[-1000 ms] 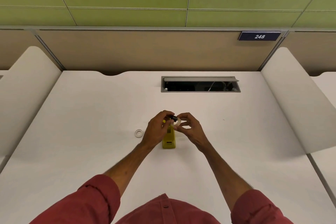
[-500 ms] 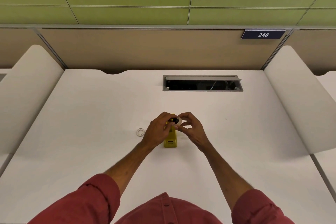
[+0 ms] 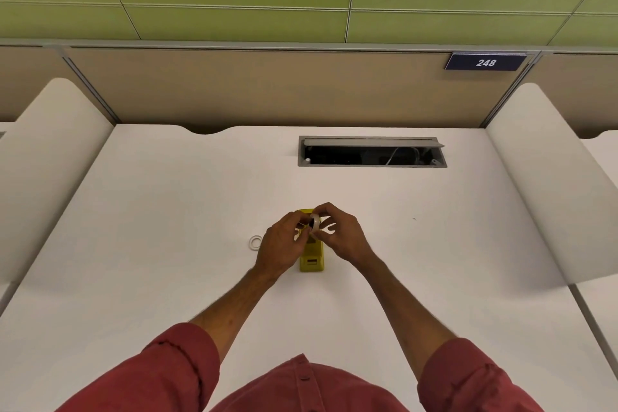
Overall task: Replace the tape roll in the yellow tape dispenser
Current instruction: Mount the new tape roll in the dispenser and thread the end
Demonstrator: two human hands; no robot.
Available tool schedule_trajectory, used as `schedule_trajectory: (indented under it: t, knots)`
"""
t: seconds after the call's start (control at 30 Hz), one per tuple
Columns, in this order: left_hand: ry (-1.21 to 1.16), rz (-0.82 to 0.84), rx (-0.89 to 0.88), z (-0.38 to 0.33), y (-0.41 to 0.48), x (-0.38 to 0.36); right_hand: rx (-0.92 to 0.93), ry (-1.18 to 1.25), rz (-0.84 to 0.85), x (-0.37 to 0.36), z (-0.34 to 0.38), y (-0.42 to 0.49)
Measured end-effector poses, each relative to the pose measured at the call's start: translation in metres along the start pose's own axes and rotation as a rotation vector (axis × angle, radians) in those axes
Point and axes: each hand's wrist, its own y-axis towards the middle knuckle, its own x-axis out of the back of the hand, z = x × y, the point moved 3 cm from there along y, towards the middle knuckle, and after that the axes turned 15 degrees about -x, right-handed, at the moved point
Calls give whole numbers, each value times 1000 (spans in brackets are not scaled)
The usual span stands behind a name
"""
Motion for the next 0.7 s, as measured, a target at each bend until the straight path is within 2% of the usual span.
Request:
schedule_trajectory:
  t: [0.4, 0.7]
  knots:
    - [-27, 11, 100, 11, -3, -8, -10, -99, 8, -9, -3, 10]
    - [192, 29, 37, 16, -1, -6, -20, -183, 24, -16, -4, 15]
